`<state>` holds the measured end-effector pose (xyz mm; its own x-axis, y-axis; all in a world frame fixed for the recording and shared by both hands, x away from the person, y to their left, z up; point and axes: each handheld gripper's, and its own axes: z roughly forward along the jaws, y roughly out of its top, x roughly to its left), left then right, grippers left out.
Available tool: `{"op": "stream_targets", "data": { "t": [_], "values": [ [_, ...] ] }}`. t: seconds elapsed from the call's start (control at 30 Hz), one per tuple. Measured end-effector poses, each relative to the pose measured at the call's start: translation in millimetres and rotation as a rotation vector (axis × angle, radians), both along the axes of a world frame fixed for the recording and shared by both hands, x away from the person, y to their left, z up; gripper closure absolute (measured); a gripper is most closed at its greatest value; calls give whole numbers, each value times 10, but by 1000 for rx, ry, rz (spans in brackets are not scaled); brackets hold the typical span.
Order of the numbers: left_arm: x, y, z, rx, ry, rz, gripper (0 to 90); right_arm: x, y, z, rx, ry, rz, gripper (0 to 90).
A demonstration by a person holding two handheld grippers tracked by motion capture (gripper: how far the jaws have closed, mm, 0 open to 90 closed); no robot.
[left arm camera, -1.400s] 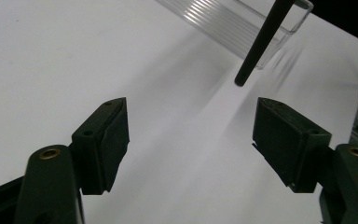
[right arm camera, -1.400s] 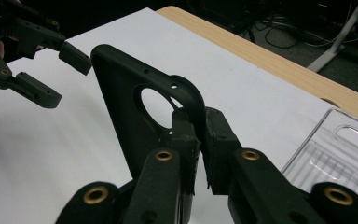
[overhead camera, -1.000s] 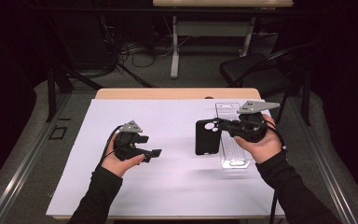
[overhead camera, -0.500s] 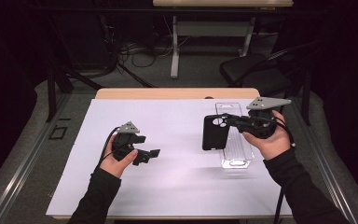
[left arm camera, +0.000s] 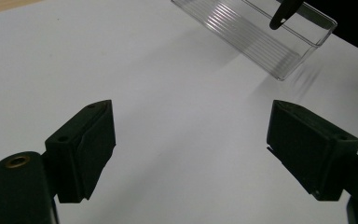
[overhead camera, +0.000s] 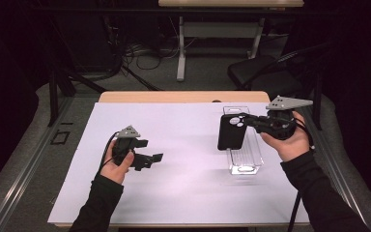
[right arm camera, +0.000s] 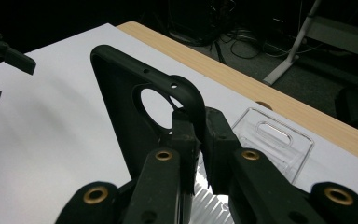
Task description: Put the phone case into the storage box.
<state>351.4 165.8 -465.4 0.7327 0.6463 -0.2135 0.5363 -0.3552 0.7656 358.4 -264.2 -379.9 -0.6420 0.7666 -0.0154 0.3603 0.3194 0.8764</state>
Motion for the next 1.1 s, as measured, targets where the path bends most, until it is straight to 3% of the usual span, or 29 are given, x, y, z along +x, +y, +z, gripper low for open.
{"op": "stream_targets", "data": {
  "t": [1.1],
  "values": [
    [-8, 31, -29, -7, 16, -4, 157, 220, -332, -8, -24, -12, -76, 845]
  ]
}}
